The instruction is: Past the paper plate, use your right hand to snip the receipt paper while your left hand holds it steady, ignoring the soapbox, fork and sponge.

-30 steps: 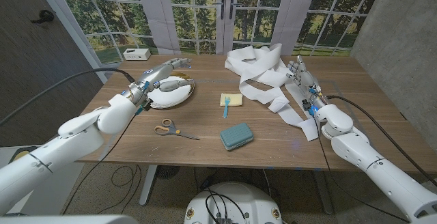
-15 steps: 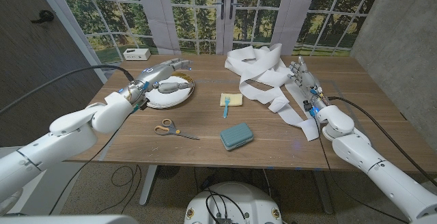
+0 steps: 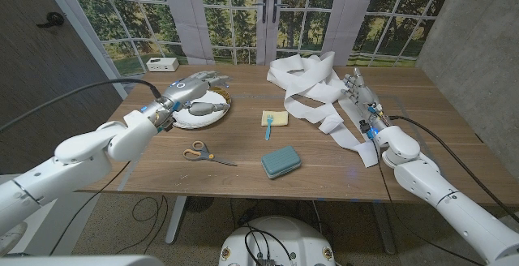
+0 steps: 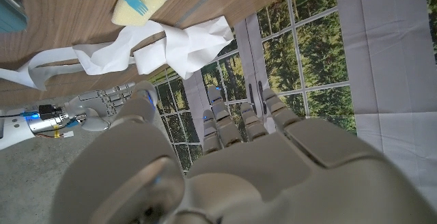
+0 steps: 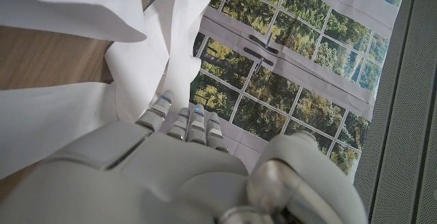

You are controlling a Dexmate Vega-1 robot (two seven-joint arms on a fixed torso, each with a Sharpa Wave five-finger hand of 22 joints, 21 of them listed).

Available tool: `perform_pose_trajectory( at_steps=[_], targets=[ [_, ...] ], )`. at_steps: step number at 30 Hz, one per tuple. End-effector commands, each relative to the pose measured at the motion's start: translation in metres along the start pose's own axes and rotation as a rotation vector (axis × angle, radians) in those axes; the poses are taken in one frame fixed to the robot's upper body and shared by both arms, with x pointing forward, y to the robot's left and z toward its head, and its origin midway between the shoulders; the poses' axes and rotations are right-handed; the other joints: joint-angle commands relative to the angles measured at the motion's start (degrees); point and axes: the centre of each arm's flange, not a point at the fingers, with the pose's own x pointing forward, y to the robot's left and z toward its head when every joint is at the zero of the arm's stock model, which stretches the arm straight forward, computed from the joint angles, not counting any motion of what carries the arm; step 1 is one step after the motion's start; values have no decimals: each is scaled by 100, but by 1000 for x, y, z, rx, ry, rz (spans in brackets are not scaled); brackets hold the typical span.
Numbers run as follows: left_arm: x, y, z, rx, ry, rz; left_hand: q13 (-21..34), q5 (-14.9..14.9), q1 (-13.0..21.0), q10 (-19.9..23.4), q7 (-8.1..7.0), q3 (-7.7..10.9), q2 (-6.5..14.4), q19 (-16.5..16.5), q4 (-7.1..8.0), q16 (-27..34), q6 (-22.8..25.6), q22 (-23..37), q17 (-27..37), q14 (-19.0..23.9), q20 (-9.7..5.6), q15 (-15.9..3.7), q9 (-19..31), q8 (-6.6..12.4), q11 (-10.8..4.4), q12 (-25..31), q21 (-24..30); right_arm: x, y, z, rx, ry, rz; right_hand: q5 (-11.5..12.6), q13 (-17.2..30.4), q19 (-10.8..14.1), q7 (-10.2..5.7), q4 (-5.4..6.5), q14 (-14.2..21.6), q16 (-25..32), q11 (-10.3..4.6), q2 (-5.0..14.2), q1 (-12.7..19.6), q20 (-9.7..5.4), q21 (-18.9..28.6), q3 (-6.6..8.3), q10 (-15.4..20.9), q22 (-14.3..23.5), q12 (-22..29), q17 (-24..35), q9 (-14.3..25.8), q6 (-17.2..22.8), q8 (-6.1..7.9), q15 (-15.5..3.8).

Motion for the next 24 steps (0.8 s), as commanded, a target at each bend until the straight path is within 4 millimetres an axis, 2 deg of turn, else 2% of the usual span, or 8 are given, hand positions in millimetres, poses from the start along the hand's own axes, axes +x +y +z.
perform_pose_trajectory(
  at_steps=[1,18,24],
  targets=[
    [-6,2,12,129,-18,-14,31,9,60,100,-24,-18,-1,23,6,27,71,20,21,79,-42,-253,16,37,0,37,6,0,1,-2,6,-3,-13,-13,10,-12,-29,-8,-5,-11,-28,-27,46,0,-5,-7,63,30,27,16,21,17,18,-39],
    [-3,9,22,207,-42,-39,63,9,81,144,-51,-46,-24,42,10,23,103,19,20,111,-57,-285,12,46,-22,38,5,3,0,-4,11,-10,-14,-23,11,-12,-33,-8,7,-10,-36,-26,51,0,-5,-6,71,30,18,15,21,19,18,-53],
    [-10,11,25,226,-30,-71,77,8,80,126,-67,-59,-30,38,17,13,52,19,20,99,-53,-277,11,25,-17,24,1,4,-2,-6,29,-19,-11,-26,11,-14,-37,-10,5,-13,-24,-22,58,2,-6,-2,69,30,13,14,21,23,20,-54]
  ],
)
